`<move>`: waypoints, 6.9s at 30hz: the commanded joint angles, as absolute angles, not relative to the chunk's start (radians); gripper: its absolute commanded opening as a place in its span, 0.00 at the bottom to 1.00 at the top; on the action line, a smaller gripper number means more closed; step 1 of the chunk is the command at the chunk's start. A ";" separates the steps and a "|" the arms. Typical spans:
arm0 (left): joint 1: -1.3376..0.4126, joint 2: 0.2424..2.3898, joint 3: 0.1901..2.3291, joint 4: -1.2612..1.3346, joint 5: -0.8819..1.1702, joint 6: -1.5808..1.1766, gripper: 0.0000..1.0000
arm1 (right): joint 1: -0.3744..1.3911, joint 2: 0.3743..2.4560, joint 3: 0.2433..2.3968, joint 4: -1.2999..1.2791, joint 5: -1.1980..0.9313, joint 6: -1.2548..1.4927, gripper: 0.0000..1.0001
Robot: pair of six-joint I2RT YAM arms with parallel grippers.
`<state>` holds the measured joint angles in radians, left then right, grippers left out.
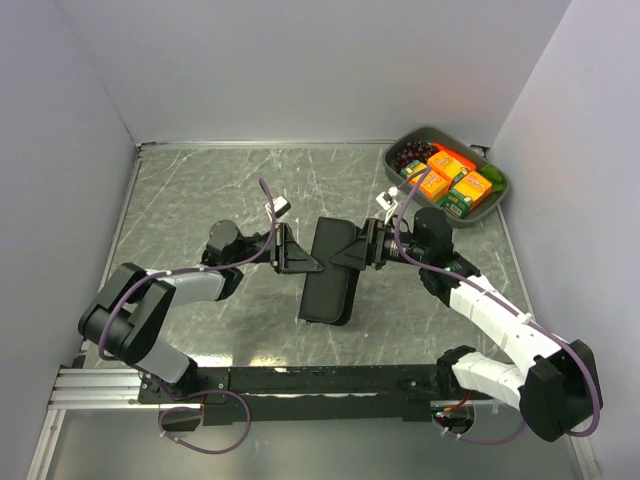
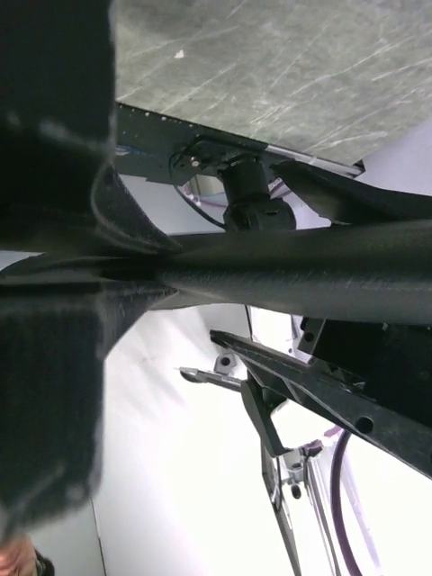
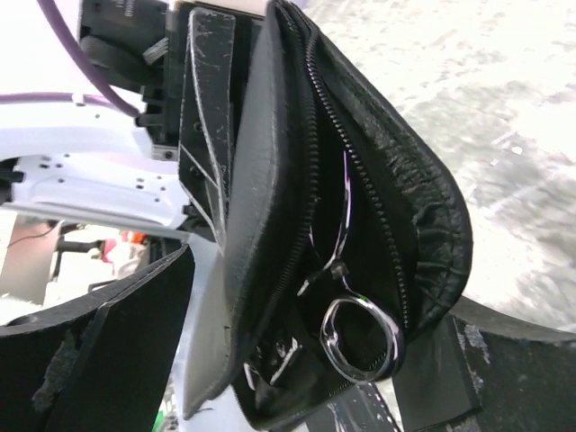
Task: Sort the hair-cutting tools
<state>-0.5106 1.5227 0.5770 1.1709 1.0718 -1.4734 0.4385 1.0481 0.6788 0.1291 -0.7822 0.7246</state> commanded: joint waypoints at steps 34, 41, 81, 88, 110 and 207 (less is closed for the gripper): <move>-0.459 1.385 0.730 0.649 1.037 -1.001 0.60 | 0.405 1.069 0.945 0.052 -1.026 0.701 0.21; -0.459 1.457 0.559 1.425 1.103 -1.467 0.63 | 0.391 1.127 0.988 0.195 -1.172 0.880 0.21; -0.607 1.467 0.733 1.398 1.086 -1.560 0.23 | 0.483 1.295 1.058 0.153 -1.123 0.758 0.61; -0.606 1.359 1.020 0.218 0.825 -0.914 0.28 | 0.474 1.175 1.213 -0.460 -0.764 0.318 0.72; -0.604 1.655 1.647 -0.664 0.072 -0.934 0.10 | 0.684 1.101 1.115 -0.538 -0.171 0.357 0.74; -0.469 1.391 1.476 -0.479 0.572 -0.870 0.18 | 1.000 1.037 1.097 -0.506 0.064 0.328 0.00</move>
<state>-0.4744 1.4281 1.4532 -0.6056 0.5007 -0.8593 1.0084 1.0607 1.0729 -0.4808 0.0799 0.3672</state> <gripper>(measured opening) 0.339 0.007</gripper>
